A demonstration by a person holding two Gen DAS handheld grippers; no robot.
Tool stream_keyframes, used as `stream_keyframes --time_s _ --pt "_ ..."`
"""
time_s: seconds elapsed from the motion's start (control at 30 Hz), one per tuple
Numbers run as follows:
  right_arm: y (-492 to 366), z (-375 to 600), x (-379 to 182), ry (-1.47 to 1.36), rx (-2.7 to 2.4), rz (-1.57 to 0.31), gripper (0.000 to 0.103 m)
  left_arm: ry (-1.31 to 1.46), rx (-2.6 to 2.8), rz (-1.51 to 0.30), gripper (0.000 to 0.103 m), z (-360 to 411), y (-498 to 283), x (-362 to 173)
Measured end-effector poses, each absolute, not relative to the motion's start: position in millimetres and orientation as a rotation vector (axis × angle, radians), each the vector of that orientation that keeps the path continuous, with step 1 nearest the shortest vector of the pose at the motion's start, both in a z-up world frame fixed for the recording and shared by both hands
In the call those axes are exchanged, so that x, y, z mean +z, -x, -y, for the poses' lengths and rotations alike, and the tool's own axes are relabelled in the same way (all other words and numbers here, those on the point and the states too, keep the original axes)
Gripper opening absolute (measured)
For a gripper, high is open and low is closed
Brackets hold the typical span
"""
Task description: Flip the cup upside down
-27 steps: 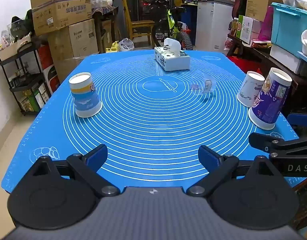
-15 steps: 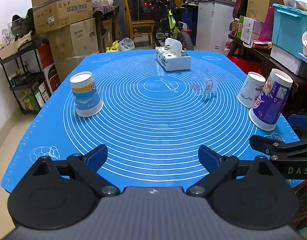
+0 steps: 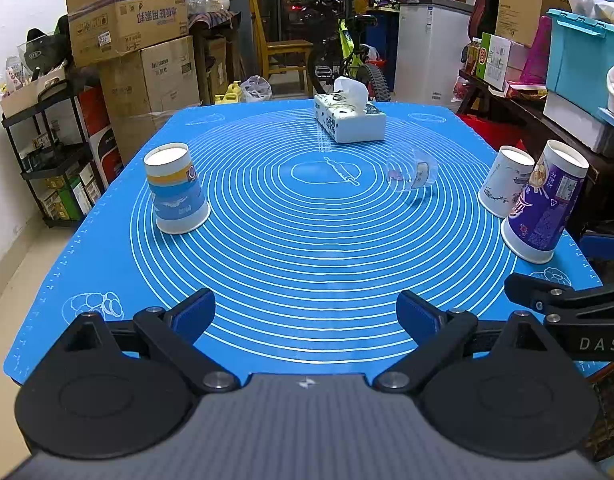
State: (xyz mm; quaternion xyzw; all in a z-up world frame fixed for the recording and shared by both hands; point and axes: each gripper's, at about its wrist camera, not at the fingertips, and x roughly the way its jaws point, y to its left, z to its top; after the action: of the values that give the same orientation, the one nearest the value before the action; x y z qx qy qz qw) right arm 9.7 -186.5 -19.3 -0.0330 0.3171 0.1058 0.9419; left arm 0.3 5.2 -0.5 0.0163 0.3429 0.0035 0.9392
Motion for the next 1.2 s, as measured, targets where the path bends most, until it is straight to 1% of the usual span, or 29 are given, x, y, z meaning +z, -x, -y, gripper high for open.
stream_keyframes --time_s 1.2 --pt "-9.7 187.4 -18.9 0.066 0.206 -0.646 0.101 -0.032 0.006 -0.701 0.096 -6.7 -0.3 0.3"
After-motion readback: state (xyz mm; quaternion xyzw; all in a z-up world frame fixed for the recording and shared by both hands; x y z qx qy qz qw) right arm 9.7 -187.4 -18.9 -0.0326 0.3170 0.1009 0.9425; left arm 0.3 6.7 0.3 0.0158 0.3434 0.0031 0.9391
